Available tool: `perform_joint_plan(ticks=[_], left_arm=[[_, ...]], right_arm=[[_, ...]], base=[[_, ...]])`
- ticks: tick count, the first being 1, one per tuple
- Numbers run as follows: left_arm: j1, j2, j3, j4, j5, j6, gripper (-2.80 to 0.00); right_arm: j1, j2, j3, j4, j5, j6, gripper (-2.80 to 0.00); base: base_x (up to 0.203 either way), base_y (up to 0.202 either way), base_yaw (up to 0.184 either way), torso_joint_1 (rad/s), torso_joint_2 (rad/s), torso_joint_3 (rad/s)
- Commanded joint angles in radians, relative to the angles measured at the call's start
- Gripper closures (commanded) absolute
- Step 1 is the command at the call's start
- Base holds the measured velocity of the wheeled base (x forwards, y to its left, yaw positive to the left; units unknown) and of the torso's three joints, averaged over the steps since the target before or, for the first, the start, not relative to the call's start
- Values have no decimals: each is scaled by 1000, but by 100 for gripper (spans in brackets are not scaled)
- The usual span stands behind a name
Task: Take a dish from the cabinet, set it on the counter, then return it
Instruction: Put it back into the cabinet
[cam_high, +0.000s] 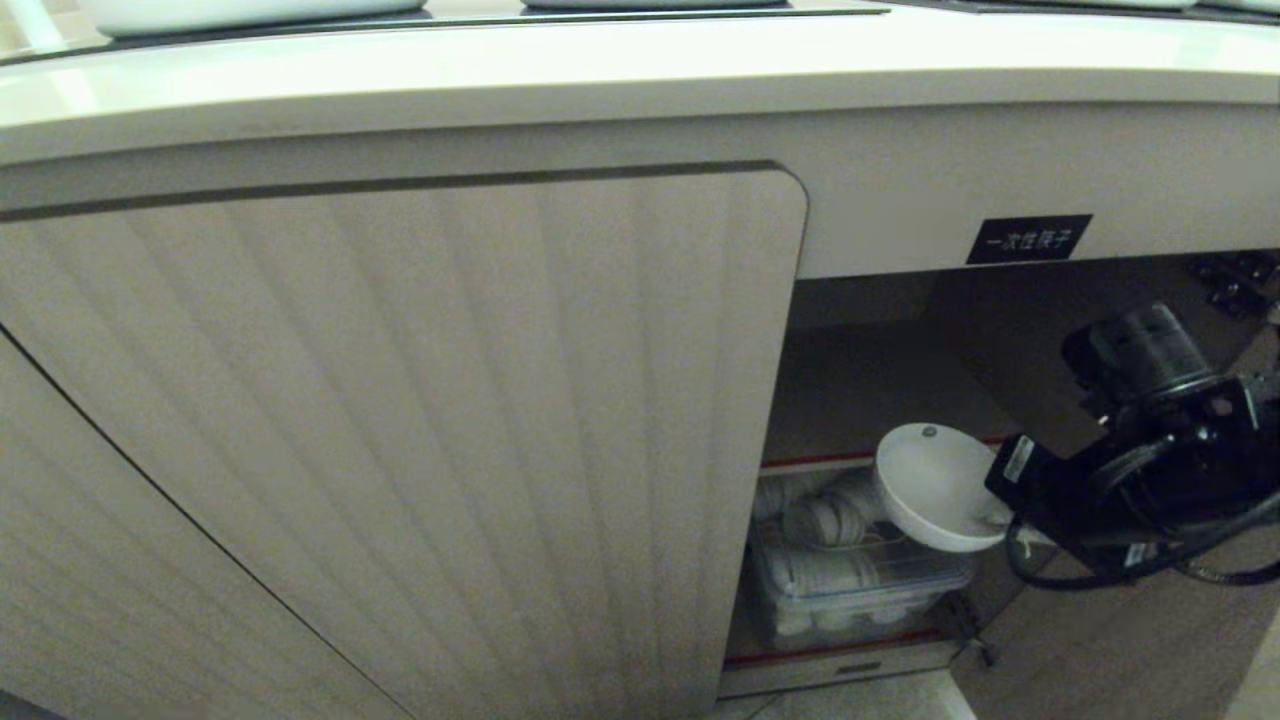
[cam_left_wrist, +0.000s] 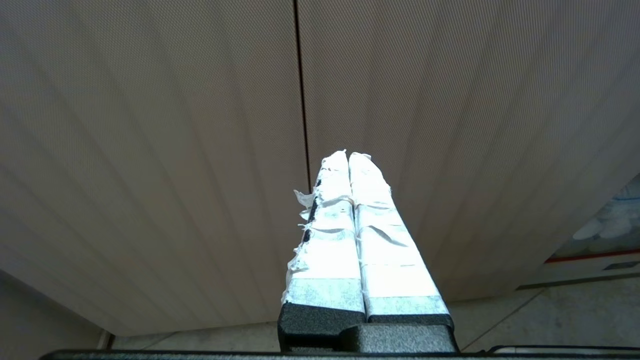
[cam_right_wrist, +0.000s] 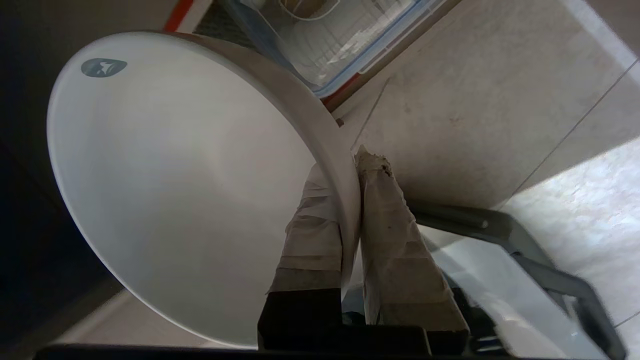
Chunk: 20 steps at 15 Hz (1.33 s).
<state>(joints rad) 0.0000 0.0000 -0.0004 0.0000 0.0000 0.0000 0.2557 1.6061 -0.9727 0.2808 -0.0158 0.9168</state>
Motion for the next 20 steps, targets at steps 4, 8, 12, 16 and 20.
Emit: perform_joint_plan(ticks=[4,8,12,16,20], left_arm=[[0,0,0,0,0,0,0],[0,0,0,0,0,0,0],[0,0,-1,0,0,0,0],[0,0,-1,0,0,0,0],[0,0,-1,0,0,0,0]], right_arm=[[-6,94,-131,36,0,59,0],[-23,166,-234,99,2,122,0],[-26,204,-276,104,1,138,0],[-26,239,-321,107,-3,151,0],[-26,283,-367,107,-25,149,0]], base=[[0,0,0,0,0,0],[0,0,0,0,0,0],[0,0,0,0,0,0],[0,0,0,0,0,0],[0,0,0,0,0,0]])
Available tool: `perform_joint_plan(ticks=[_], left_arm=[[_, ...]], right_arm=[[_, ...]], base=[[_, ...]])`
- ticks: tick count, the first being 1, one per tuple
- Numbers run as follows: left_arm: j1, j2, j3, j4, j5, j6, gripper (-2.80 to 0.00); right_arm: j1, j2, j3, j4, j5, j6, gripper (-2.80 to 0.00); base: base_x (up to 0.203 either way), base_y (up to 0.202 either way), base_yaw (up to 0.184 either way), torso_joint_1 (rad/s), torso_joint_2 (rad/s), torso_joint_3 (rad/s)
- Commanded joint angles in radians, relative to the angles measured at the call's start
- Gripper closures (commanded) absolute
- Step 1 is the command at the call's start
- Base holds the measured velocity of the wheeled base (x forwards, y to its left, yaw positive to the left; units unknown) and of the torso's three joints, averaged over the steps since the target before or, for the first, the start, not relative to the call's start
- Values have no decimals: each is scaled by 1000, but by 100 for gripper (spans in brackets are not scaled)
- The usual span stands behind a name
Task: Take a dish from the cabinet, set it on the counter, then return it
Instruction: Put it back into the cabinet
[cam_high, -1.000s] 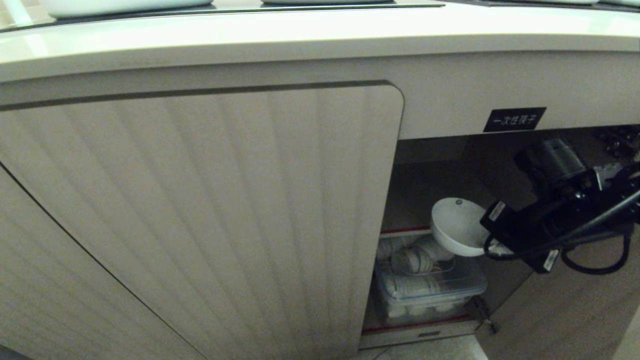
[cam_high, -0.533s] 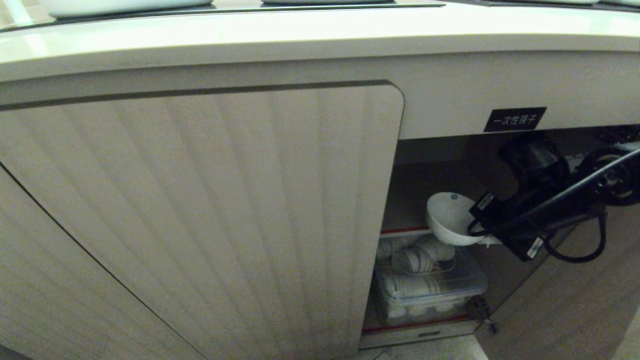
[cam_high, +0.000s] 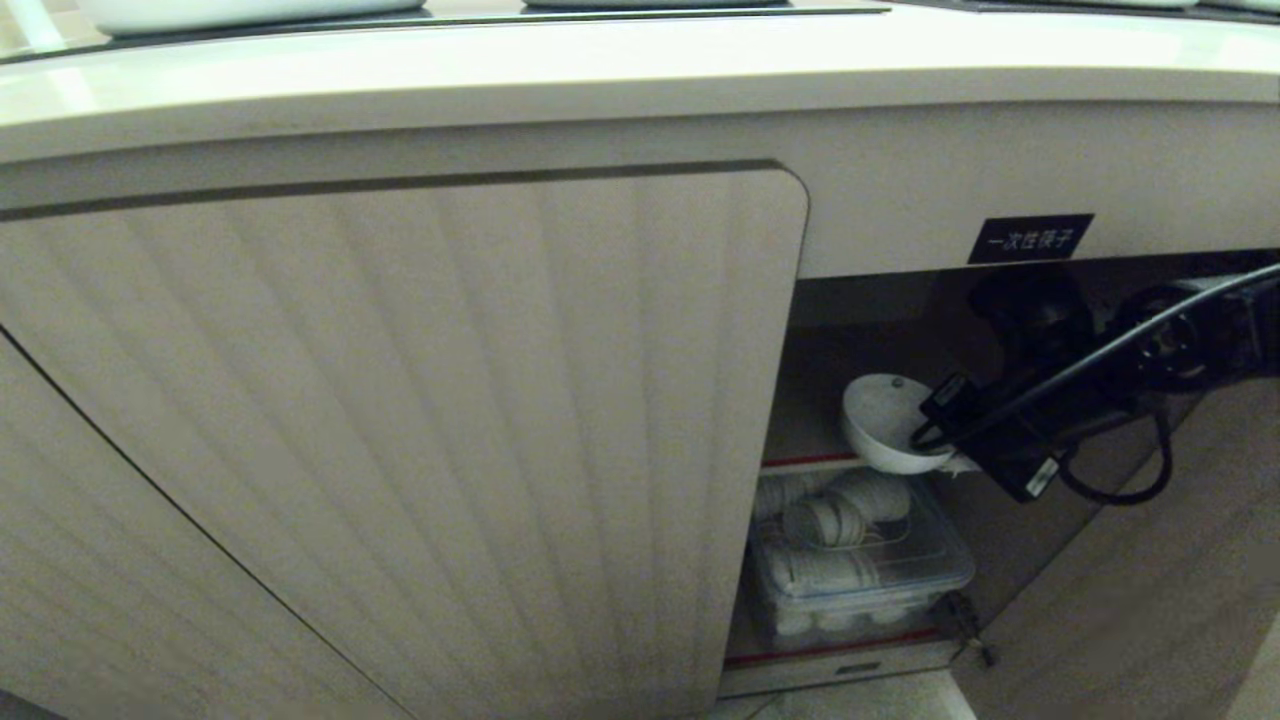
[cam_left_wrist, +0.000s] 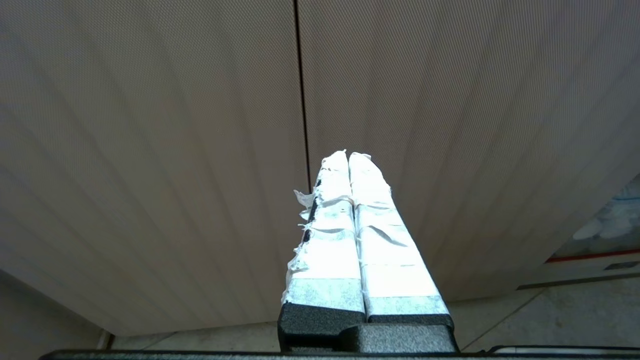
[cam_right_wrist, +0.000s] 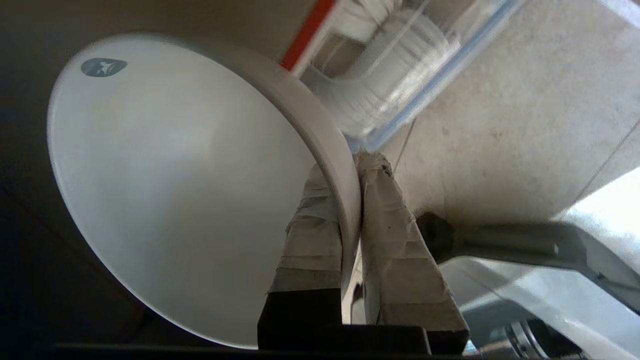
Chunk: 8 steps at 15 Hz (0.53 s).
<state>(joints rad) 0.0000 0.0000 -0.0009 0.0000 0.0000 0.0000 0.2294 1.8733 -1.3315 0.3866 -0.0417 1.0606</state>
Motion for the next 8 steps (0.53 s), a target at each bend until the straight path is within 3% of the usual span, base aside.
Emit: perform_joint_plan(ticks=[1,8], left_arm=[[0,0,1,0,0,0,0],[0,0,1,0,0,0,0]], right_arm=[[1,28,-19,2,-5,4,0],[1,102,-132,36,-51,1,0]], base=[[0,0,0,0,0,0],[0,0,0,0,0,0]])
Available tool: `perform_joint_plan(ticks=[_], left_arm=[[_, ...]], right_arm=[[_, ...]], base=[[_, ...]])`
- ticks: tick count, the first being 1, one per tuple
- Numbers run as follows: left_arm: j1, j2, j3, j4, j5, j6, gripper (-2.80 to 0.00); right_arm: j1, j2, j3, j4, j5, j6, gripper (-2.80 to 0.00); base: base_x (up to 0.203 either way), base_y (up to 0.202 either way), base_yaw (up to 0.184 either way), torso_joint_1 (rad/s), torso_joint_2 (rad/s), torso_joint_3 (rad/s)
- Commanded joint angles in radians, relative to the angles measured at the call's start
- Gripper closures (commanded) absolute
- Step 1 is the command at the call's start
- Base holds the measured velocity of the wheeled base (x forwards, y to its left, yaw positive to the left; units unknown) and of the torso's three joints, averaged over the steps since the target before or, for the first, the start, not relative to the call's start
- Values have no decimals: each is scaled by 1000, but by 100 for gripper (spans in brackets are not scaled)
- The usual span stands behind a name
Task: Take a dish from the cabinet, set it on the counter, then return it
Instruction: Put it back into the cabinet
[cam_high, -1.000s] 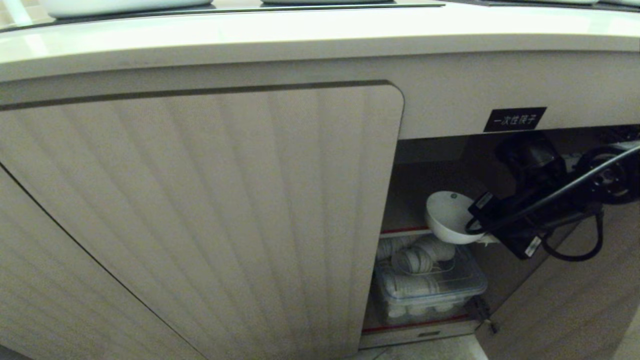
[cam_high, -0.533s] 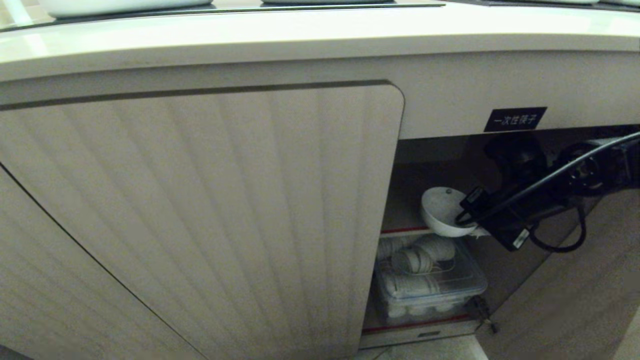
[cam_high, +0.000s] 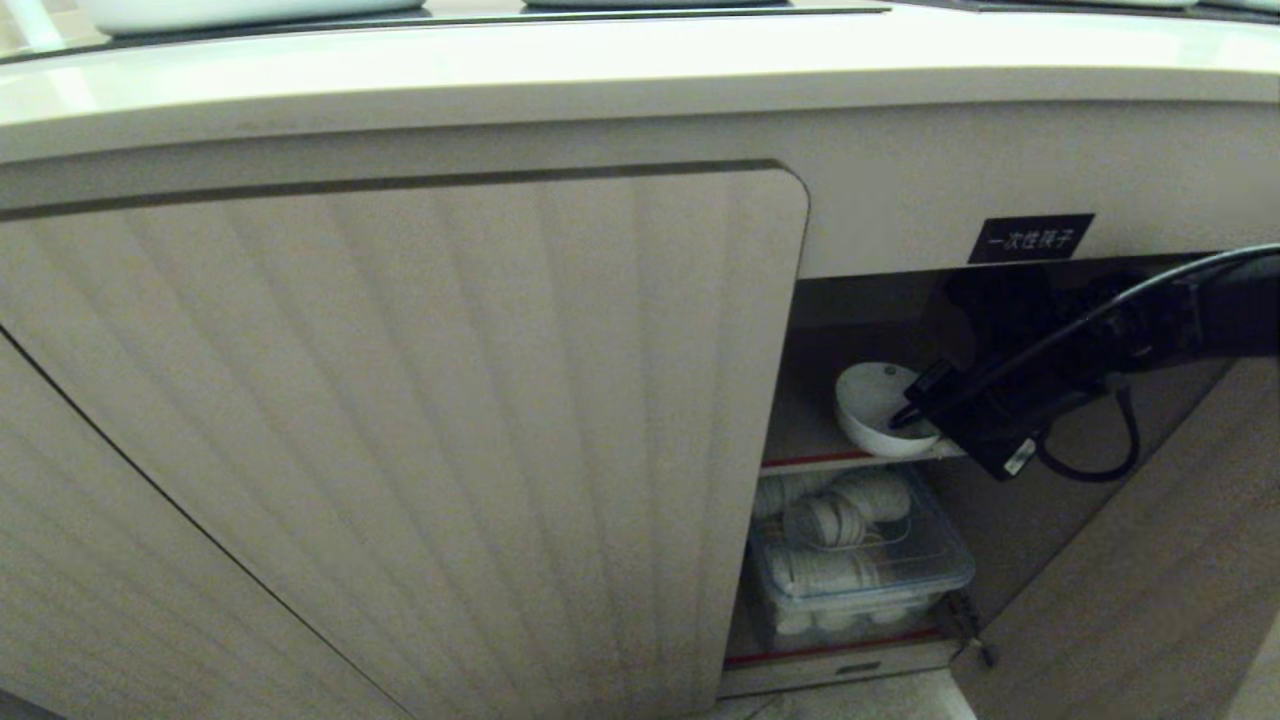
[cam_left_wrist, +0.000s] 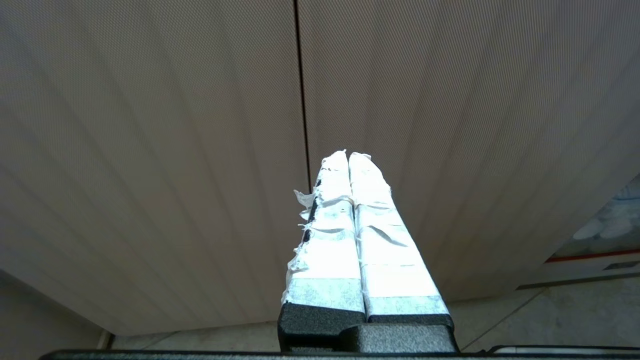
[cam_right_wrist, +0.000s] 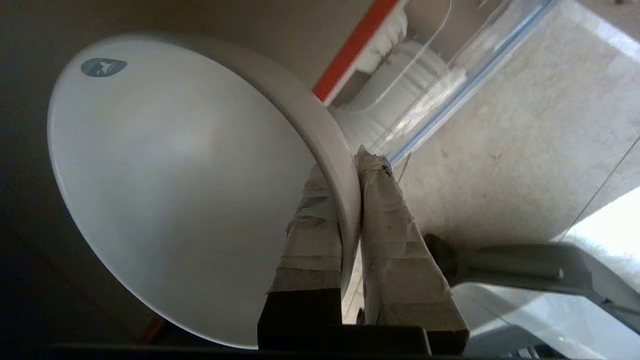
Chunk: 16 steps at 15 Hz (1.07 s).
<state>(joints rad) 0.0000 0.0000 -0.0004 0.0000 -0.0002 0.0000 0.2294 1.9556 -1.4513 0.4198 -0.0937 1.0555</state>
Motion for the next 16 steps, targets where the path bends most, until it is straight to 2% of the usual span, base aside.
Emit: perform_joint_plan(ticks=[1,16], left_arm=[[0,0,0,0,0,0,0],[0,0,0,0,0,0,0]], right_arm=[[1,30,-21,5,-6,6,0],[4,82,-48,-16,-47,29,0]], base=[[0,0,0,0,0,0],[0,0,0,0,0,0]])
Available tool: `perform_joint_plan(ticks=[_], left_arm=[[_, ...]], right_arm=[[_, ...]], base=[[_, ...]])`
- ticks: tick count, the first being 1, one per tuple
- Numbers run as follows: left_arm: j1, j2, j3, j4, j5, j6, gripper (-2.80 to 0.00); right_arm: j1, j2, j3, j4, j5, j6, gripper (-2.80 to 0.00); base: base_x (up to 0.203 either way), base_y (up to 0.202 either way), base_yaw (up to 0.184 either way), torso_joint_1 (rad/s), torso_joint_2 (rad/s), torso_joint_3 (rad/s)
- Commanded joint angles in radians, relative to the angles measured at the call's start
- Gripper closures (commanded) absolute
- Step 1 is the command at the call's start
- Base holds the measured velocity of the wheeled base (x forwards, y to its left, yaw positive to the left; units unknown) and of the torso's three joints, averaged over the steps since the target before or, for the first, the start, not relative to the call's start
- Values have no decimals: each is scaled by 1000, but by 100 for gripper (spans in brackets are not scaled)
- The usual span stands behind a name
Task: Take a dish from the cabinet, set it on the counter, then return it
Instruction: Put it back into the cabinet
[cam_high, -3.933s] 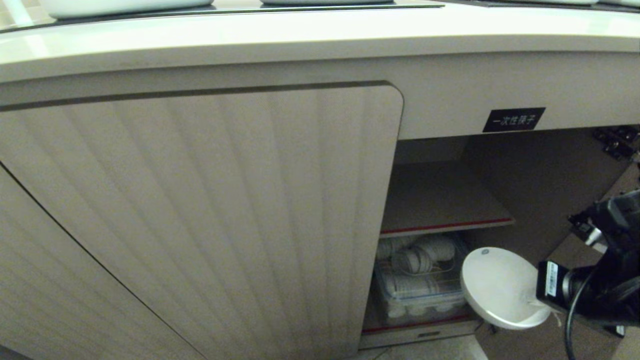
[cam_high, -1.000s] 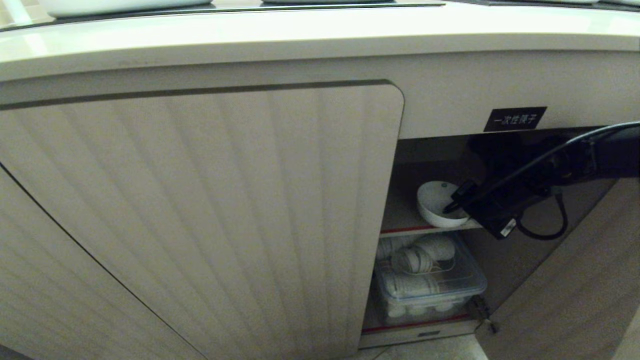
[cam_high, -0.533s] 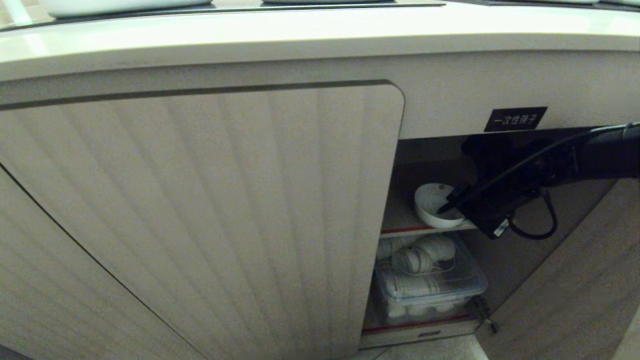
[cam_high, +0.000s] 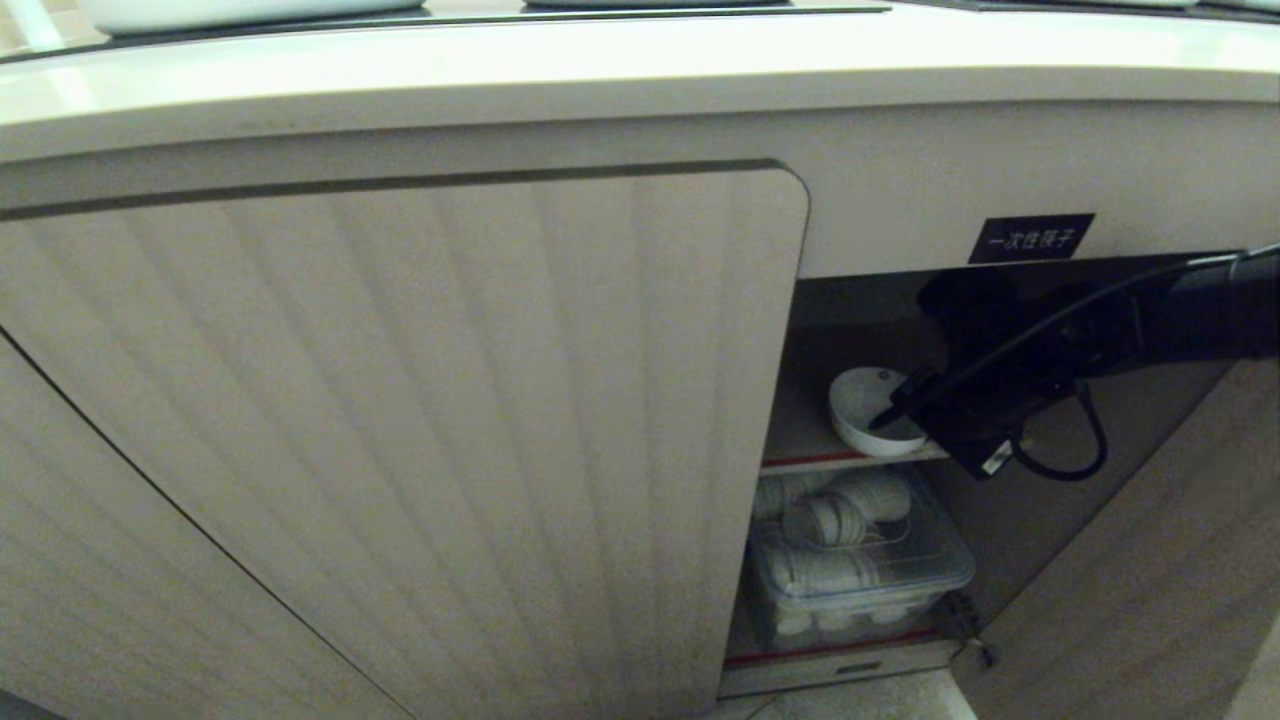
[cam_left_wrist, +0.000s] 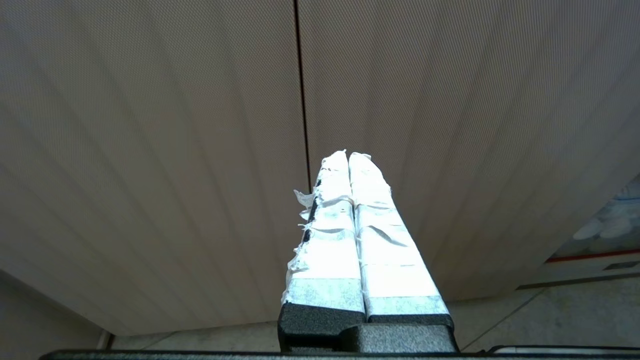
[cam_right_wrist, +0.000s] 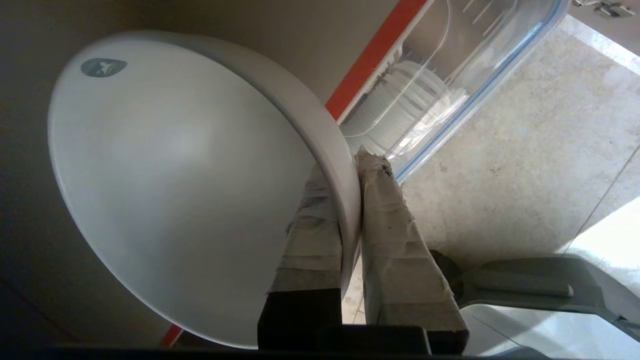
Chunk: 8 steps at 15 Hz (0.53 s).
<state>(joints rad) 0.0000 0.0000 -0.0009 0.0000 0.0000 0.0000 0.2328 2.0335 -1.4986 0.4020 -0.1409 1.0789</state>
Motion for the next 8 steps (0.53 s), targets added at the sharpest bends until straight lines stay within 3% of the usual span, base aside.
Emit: perform_joint_plan(ticks=[1,8], left_arm=[[0,0,1,0,0,0,0],[0,0,0,0,0,0,0]], right_arm=[[0,5,-13,4,0,7,0],[0,33,-45,4,-23,10,0]], base=[[0,0,0,0,0,0],[0,0,0,0,0,0]])
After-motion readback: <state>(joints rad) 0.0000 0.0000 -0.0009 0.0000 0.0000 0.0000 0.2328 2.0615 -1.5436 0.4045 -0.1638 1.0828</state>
